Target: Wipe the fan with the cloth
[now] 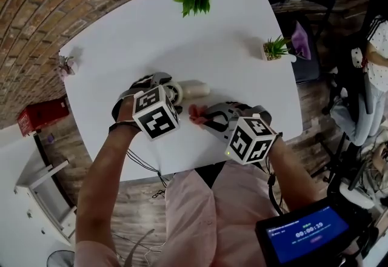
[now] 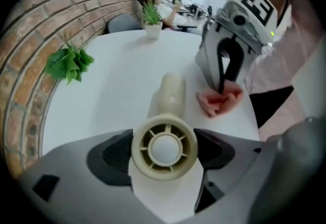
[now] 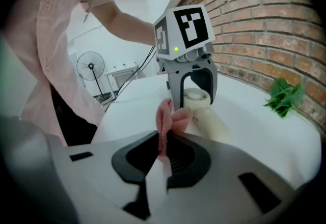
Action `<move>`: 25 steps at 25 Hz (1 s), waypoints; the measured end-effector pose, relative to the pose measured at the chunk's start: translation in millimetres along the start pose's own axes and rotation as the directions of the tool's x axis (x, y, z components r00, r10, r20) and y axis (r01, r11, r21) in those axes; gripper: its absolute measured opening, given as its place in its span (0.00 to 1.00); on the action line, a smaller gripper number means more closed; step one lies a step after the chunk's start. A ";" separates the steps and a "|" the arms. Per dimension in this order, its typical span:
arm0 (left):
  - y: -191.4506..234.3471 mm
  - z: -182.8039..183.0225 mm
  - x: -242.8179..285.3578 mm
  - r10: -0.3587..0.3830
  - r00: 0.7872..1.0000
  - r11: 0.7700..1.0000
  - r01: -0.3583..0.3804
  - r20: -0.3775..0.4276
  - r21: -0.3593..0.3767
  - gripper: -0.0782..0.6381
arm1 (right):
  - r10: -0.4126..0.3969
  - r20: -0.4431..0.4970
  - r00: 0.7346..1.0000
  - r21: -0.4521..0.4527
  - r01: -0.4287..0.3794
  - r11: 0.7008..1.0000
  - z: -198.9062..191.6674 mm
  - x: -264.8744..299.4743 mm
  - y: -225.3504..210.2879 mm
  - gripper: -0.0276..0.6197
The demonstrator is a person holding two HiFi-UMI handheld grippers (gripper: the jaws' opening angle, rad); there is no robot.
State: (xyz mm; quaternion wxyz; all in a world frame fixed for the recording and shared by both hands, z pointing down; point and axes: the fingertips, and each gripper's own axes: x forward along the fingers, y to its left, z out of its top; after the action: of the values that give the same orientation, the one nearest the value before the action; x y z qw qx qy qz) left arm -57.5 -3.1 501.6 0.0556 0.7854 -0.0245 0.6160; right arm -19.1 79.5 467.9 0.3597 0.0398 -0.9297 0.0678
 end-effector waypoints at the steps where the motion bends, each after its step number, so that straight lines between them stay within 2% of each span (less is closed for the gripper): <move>1: 0.5 1.7 -0.3 0.009 1.000 0.999 -0.008 0.030 -0.051 0.63 | -0.010 0.020 1.000 0.031 0.009 0.999 3.6 0.7 2.1 0.10; 4: -1.7 -2.0 -9.3 0.047 0.995 0.985 -0.031 0.092 -0.171 0.63 | -0.062 0.074 0.995 0.123 0.052 0.991 12.0 -7.7 1.2 0.11; 6: -1.8 -5.8 -27.6 0.103 0.983 0.959 -0.058 0.150 -0.279 0.63 | -0.112 0.111 0.988 0.187 0.090 0.978 18.3 -22.1 -6.7 0.11; 7: -0.4 -6.3 -40.6 0.152 0.970 0.936 -0.078 0.191 -0.344 0.63 | -0.140 0.133 0.981 0.223 0.108 0.969 22.7 -30.7 -12.6 0.11; 8: 2.0 -4.9 -56.2 0.214 0.947 0.905 -0.099 0.240 -0.414 0.63 | -0.171 0.158 0.972 0.262 0.126 0.957 28.6 -39.9 -19.7 0.12; 9: 5.1 -1.4 -74.6 0.287 0.912 0.867 -0.118 0.292 -0.484 0.63 | -0.207 0.187 0.960 0.300 0.145 0.943 36.6 -49.8 -28.0 0.12; 10: 8.6 3.6 -95.8 0.370 0.863 0.823 -0.132 0.345 -0.553 0.63 | -0.250 0.220 0.943 0.335 0.167 0.927 47.0 -60.5 -37.6 0.12; 11: 12.4 9.3 -120.0 0.463 0.796 0.772 -0.145 0.391 -0.619 0.63 | -0.297 0.251 0.921 0.365 0.194 0.911 59.2 -71.7 -47.4 0.12; 12: 15.7 14.2 -147.3 0.561 0.713 0.713 -0.159 0.421 -0.683 0.60 | -0.346 0.278 0.896 0.387 0.225 0.894 72.5 -83.1 -56.4 0.12; 13: 18.1 17.0 -176.9 0.664 0.615 0.644 -0.180 0.425 -0.744 0.53 | -0.394 0.299 0.869 0.403 0.259 0.878 86.6 -94.4 -64.4 0.12; 14: 19.4 17.4 -207.5 0.761 0.510 0.562 -0.211 0.401 -0.800 0.39 | -0.438 0.316 0.841 0.412 0.295 0.862 101.3 -105.7 -71.6 0.12; 15: 19.2 16.7 -236.6 0.842 0.405 0.477 -0.250 0.356 -0.843 0.17 | -0.478 0.332 0.813 0.415 0.329 0.848 116.6 -117.0 -78.5 0.12; 16: 17.4 16.8 -262.4 0.899 0.311 0.399 -0.288 0.309 -0.871 0.13 | -0.510 0.351 0.786 0.412 0.359 0.837 132.6 -128.2 -85.7 0.12; 17: 14.8 18.5 -284.4 0.935 0.231 0.335 -0.317 0.270 -0.887 0.13 | -0.535 0.374 0.758 0.404 0.386 0.829 149.3 -139.4 -92.9 0.12; 18: 11.8 21.3 -303.1 0.956 0.167 0.286 -0.335 0.243 -0.898 0.13 | -0.554 0.400 0.730 0.393 0.409 0.823 165.9 -150.4 -99.0 0.12; 19: 8.5 24.2 -319.3 0.968 0.117 0.251 -0.343 0.224 -0.905 0.13 | -0.569 0.427 0.703 0.382 0.430 0.818 181.6 -161.0 -103.0 0.12; 20: 5.3 26.4 -333.3 0.974 0.080 0.225 -0.344 0.210 -0.912 0.13 | -0.582 0.450 0.677 0.372 0.450 0.812 195.6 -170.7 -104.6 0.12; 22: -0.3 25.7 -353.9 0.982 0.033 0.188 -0.346 0.188 -0.919 0.13 | -0.599 0.488 0.636 0.350 0.486 0.801 217.9 -186.1 -102.7 0.12; 25: -5.9 20.2 -376.0 0.986 -0.032 0.144 -0.340 0.164 -0.929 0.13 | -0.588 0.529 0.612 0.309 0.507 0.805 241.2 -195.9 -95.3 0.12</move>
State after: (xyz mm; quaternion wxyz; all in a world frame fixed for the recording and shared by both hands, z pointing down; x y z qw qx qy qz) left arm -127.5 -10.9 131.7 -0.0418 0.7218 -0.6902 0.0310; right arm -22.9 -47.0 168.5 0.0454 0.3642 -0.9302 -0.0022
